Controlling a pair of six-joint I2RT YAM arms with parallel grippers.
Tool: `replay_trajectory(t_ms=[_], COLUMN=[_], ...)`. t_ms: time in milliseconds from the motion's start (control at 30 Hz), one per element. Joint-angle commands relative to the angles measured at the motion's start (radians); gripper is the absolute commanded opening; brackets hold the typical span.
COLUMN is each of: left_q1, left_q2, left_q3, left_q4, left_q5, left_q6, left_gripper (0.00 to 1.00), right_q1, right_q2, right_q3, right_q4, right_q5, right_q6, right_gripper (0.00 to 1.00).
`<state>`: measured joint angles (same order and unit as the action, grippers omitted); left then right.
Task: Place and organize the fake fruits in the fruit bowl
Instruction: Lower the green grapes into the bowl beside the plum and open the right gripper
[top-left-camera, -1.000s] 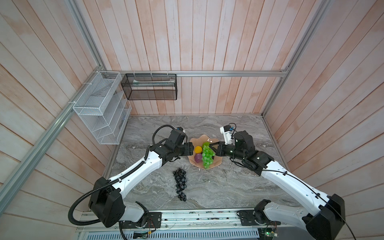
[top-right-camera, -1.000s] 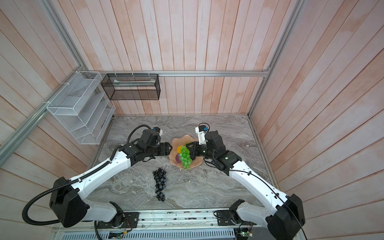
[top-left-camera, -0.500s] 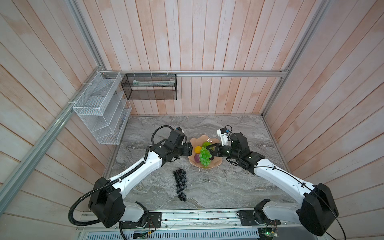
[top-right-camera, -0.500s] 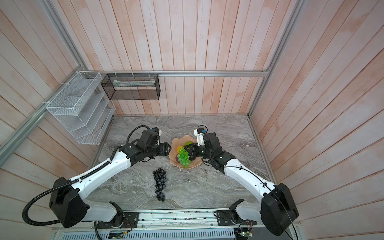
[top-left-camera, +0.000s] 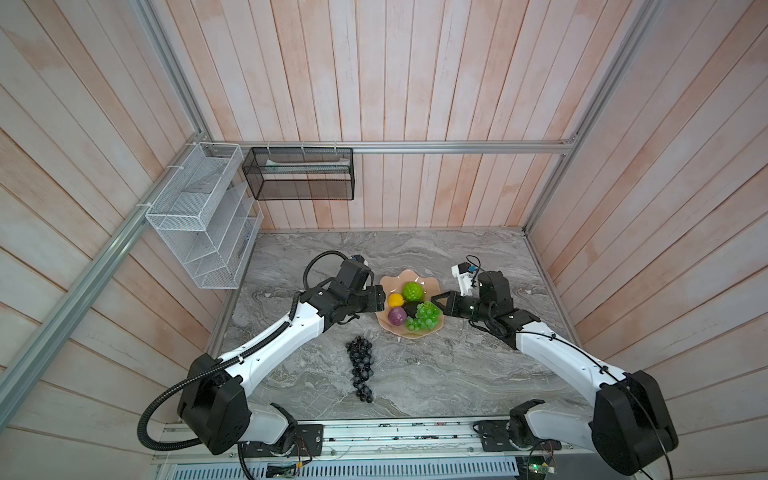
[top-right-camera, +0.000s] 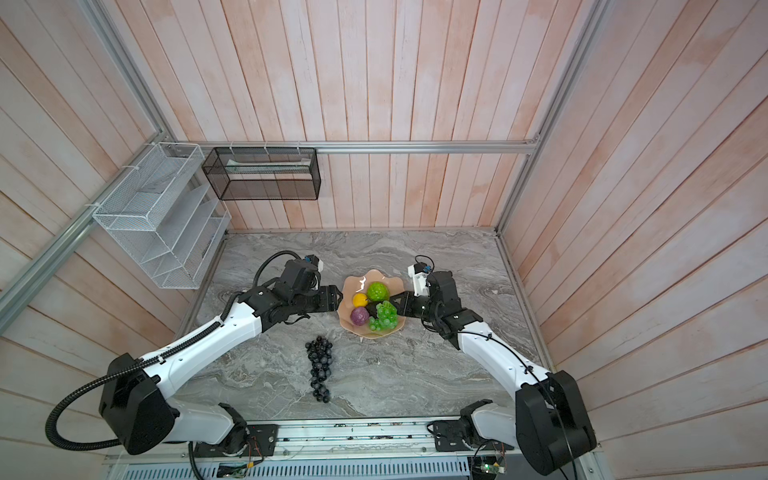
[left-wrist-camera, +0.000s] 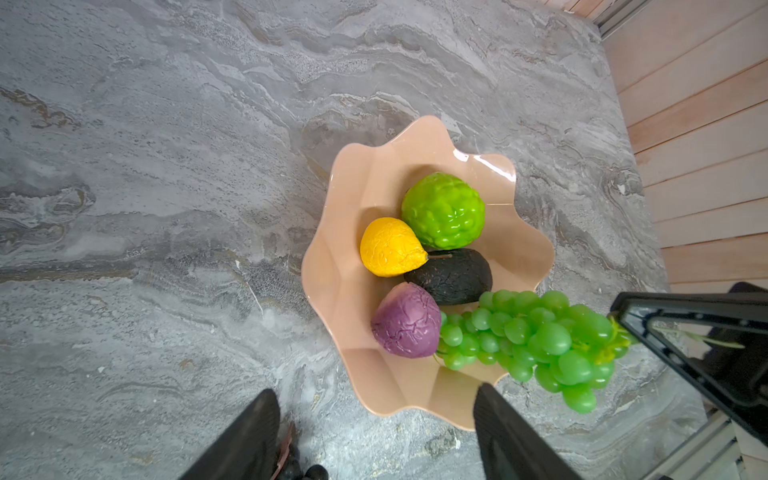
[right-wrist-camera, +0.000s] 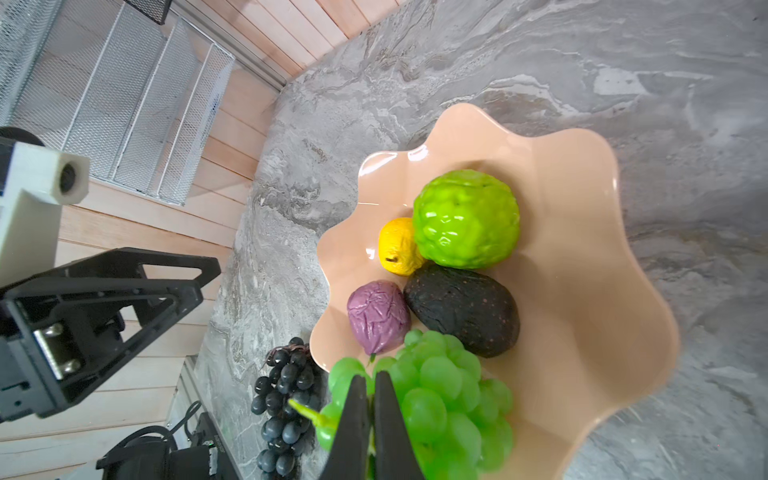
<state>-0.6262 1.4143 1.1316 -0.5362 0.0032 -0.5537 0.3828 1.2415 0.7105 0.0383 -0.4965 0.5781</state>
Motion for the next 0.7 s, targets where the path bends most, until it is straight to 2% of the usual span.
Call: replay_trajectory(t_ms=[0,667], left_q1=[0.008,0.008], left_q2=[0.017,0.064], left_q3=[0.035,0.071], left_q4=[-0.008,-0.023], left_q5=[-0.002,0.026], left_q6=[0.003,0.007], left_gripper=[0.76,0.76], right_q1=[-0.025,-0.089], right_q2=[0.007,0.322], right_q3=[-0.015,0.184], right_q4=[0.018,0.02], right_q5=[-0.016,-0.019], right_q6=[-0.074,-0.246], right_gripper=[0.0,0.0])
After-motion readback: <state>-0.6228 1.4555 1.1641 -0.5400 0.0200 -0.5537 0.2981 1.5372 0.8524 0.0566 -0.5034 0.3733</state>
